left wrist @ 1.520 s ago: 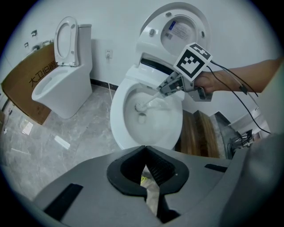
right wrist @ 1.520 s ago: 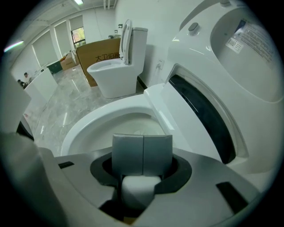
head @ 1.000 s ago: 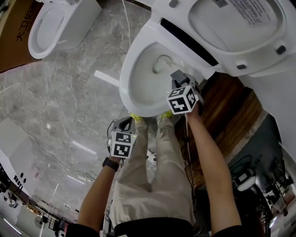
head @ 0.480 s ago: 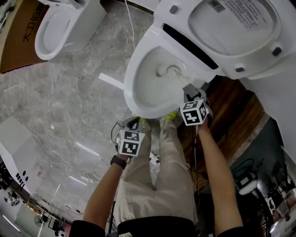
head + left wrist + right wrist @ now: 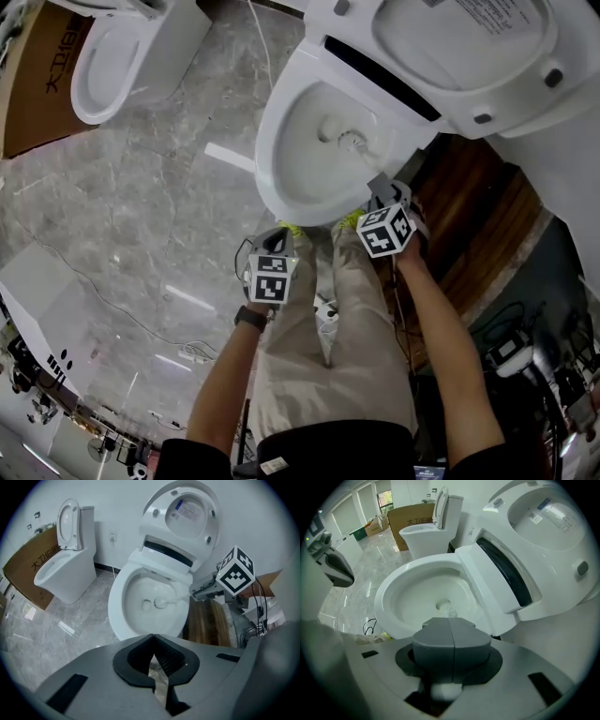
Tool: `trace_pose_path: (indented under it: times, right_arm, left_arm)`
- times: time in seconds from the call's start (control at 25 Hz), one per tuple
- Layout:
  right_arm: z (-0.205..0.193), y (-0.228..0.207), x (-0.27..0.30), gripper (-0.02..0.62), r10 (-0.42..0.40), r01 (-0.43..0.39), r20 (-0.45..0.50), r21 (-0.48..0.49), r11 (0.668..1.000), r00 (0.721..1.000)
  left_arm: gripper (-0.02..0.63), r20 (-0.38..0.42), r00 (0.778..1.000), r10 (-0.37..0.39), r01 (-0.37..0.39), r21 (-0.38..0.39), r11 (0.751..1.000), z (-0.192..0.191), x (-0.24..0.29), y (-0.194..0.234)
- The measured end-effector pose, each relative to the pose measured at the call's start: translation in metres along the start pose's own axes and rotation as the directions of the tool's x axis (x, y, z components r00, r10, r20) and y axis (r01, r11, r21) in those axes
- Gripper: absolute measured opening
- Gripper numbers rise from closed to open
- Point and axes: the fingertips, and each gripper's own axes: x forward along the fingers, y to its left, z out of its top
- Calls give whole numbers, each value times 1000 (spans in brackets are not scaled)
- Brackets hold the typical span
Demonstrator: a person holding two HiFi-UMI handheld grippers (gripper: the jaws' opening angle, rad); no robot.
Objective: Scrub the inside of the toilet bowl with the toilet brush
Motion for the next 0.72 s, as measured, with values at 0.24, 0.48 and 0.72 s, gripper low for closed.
trace_pose_path:
  times: [0.24, 0.48, 0.72]
  right_arm:
    - [-10, 35, -11, 156, 17, -17, -11, -37, 999, 1000]
    - [-10, 61, -15, 155, 65, -65, -15, -1, 998, 998]
    - [-2, 80, -14, 156, 122, -121, -13, 51, 991, 993]
  left_arm:
    - [18, -34, 999, 12, -12, 4, 1000, -13, 0, 5]
    - [18, -35, 999, 6, -5, 21, 1000, -10, 1, 3]
    - [18, -38, 999, -6, 8, 34, 999, -10, 4, 0]
